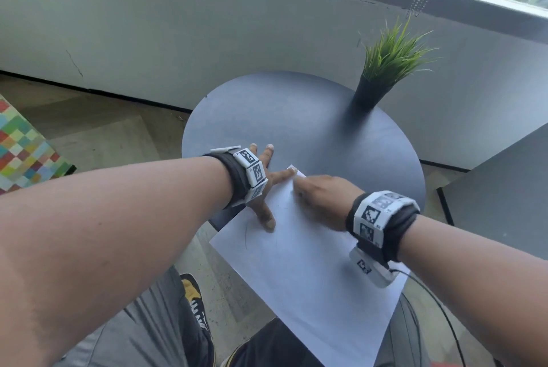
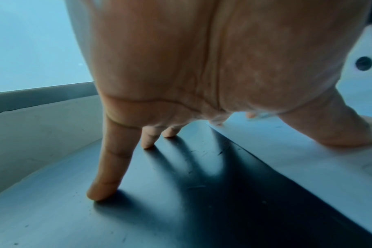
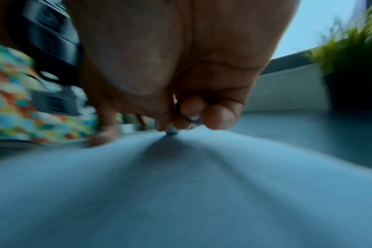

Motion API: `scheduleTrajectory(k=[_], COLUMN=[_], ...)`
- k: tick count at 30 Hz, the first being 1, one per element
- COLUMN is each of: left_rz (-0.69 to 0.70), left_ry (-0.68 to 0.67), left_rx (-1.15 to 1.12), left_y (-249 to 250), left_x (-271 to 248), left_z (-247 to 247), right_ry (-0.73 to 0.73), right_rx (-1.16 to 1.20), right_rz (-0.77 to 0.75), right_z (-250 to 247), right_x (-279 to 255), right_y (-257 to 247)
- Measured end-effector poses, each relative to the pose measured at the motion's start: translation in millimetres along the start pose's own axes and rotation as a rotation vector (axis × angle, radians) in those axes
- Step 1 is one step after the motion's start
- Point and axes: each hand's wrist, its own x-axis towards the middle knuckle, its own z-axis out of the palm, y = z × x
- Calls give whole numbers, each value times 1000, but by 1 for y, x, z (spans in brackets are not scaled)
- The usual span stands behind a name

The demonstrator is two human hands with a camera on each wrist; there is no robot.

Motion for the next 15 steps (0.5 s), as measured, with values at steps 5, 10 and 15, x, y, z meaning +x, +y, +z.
scheduleTrajectory(k=[5,10,15], left_rz=[13,61,22], left_ry=[7,74,83], left_rx=[-24,-98,-93], left_y=[1,-6,-10], left_x=[-3,-13,-22], left_z=[-3,11,16], right_ry=[-18,-22,0], right_rx=[-12,29,2], right_rz=[-6,204,253], right_z=[8,3,-7], right_x=[-3,-4,5], right_y=[-9,9,2])
